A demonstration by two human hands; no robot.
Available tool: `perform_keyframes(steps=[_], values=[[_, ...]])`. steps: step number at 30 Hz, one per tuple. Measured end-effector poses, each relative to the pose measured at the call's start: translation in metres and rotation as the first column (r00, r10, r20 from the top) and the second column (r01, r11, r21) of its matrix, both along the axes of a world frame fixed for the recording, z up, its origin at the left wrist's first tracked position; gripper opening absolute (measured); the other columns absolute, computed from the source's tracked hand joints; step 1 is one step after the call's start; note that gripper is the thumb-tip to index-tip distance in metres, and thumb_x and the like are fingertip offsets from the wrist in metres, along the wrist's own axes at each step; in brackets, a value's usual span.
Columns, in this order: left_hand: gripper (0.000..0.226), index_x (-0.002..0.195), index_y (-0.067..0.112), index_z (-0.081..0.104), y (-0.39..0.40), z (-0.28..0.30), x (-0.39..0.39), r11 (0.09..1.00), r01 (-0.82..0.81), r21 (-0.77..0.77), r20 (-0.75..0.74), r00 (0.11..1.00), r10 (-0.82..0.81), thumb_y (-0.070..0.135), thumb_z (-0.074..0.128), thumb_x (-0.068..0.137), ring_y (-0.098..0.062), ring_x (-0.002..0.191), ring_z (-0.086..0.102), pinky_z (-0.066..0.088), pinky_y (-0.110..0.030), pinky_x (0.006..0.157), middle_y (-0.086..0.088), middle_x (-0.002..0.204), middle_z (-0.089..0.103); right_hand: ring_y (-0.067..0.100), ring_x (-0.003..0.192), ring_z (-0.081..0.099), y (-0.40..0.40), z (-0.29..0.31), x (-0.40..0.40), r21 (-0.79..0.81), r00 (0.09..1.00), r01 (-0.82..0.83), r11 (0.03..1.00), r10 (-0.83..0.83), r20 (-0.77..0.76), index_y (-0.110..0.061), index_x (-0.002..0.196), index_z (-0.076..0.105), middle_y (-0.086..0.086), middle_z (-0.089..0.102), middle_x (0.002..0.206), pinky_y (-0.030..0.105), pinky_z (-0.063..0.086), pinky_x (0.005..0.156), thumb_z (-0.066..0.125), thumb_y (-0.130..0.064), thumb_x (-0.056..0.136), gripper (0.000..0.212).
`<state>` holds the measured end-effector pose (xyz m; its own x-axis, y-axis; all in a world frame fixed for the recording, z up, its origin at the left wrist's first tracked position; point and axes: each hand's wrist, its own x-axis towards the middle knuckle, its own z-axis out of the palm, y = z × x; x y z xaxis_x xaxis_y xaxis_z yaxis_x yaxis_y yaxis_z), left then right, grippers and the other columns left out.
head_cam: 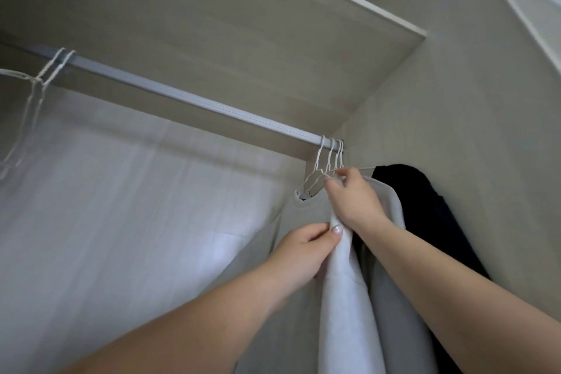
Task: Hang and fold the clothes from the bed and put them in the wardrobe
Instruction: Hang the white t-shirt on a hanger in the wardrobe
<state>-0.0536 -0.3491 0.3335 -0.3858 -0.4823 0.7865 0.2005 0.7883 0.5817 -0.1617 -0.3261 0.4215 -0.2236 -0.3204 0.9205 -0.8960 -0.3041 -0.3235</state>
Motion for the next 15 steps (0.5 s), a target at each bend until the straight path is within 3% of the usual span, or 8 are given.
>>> perform_keyframes(steps=[2, 3, 5, 7, 8, 10, 13, 15], values=[[0.028, 0.106, 0.015, 0.07, -0.001, -0.005, 0.003, 0.998, 0.019, 0.058, -0.008, 1.0, -0.019, 0.034, 0.052, 0.097, -0.017, 0.1, 0.064, 0.046, -0.046, 0.098, -0.01, 0.113, 0.069, 0.033, 0.116, 0.05, 0.004, -0.009, 0.001, -0.217, 0.945, 0.214, 0.952, -0.258, -0.199, -0.016, 0.131, 0.049, 0.014, 0.053, 0.124, 0.037, 0.038, 0.092, 0.053, -0.033, 0.09, 0.045], [0.027, 0.107, 0.017, 0.07, -0.001, -0.009, 0.006, 0.996, 0.03, 0.084, -0.011, 1.0, -0.029, 0.034, 0.053, 0.096, -0.015, 0.104, 0.065, 0.048, -0.045, 0.1, -0.007, 0.113, 0.07, 0.035, 0.11, 0.052, 0.006, -0.013, 0.003, -0.364, 0.863, 0.277, 0.889, -0.397, -0.313, -0.016, 0.127, 0.053, 0.014, 0.054, 0.12, 0.039, 0.039, 0.09, 0.054, -0.03, 0.086, 0.043], [0.023, 0.104, 0.019, 0.07, 0.0, -0.018, 0.012, 0.992, 0.039, 0.123, -0.024, 0.999, -0.036, 0.033, 0.053, 0.096, -0.012, 0.11, 0.063, 0.05, -0.039, 0.099, -0.002, 0.115, 0.069, 0.033, 0.097, 0.058, 0.005, -0.018, 0.006, -0.569, 0.662, 0.218, 0.793, -0.548, -0.511, -0.015, 0.114, 0.061, 0.012, 0.059, 0.11, 0.043, 0.038, 0.092, 0.056, -0.025, 0.077, 0.039], [0.017, 0.097, 0.021, 0.067, 0.002, -0.03, 0.022, 0.988, 0.021, 0.155, -0.053, 0.998, -0.013, 0.03, 0.052, 0.097, -0.009, 0.109, 0.061, 0.051, -0.034, 0.094, 0.0, 0.115, 0.068, 0.03, 0.087, 0.061, -0.001, -0.029, 0.018, -0.584, 0.549, 0.155, 0.797, -0.561, -0.619, -0.015, 0.105, 0.063, 0.007, 0.062, 0.101, 0.053, 0.036, 0.1, 0.063, -0.019, 0.071, 0.034], [0.016, 0.096, 0.021, 0.066, 0.002, -0.037, 0.029, 0.985, 0.012, 0.174, -0.076, 0.997, 0.002, 0.029, 0.052, 0.097, -0.007, 0.107, 0.061, 0.051, -0.033, 0.092, 0.001, 0.114, 0.068, 0.029, 0.083, 0.061, -0.005, -0.035, 0.027, -0.553, 0.561, 0.134, 0.823, -0.522, -0.642, -0.015, 0.103, 0.064, 0.006, 0.062, 0.098, 0.057, 0.036, 0.101, 0.066, -0.015, 0.07, 0.033], [0.018, 0.101, 0.018, 0.067, 0.002, -0.052, 0.043, 0.973, 0.0, 0.232, -0.129, 0.991, 0.03, 0.028, 0.053, 0.097, -0.004, 0.102, 0.062, 0.052, -0.032, 0.091, 0.003, 0.111, 0.068, 0.03, 0.086, 0.062, -0.007, -0.048, 0.047, -0.444, 0.679, 0.052, 0.895, -0.357, -0.641, -0.015, 0.103, 0.065, 0.006, 0.061, 0.097, 0.057, 0.039, 0.099, 0.064, -0.011, 0.074, 0.029], [0.016, 0.096, 0.017, 0.068, 0.0, -0.08, 0.076, 0.93, -0.044, 0.365, -0.216, 0.968, 0.131, 0.024, 0.053, 0.096, -0.006, 0.093, 0.064, 0.052, -0.03, 0.087, 0.003, 0.101, 0.07, 0.02, 0.098, 0.059, -0.006, -0.069, 0.075, -0.23, 0.865, -0.242, 0.943, 0.102, -0.492, -0.018, 0.108, 0.064, 0.001, 0.057, 0.107, 0.035, 0.042, 0.093, 0.054, -0.008, 0.086, 0.026], [0.017, 0.09, 0.018, 0.069, 0.002, -0.102, 0.103, 0.904, -0.093, 0.416, -0.246, 0.946, 0.21, 0.025, 0.055, 0.095, -0.008, 0.09, 0.066, 0.053, -0.028, 0.081, 0.003, 0.095, 0.072, 0.008, 0.096, 0.057, -0.006, -0.09, 0.097, -0.152, 0.854, -0.448, 0.881, 0.371, -0.365, -0.022, 0.105, 0.064, -0.005, 0.055, 0.106, 0.018, 0.041, 0.088, 0.051, -0.003, 0.088, 0.029]])
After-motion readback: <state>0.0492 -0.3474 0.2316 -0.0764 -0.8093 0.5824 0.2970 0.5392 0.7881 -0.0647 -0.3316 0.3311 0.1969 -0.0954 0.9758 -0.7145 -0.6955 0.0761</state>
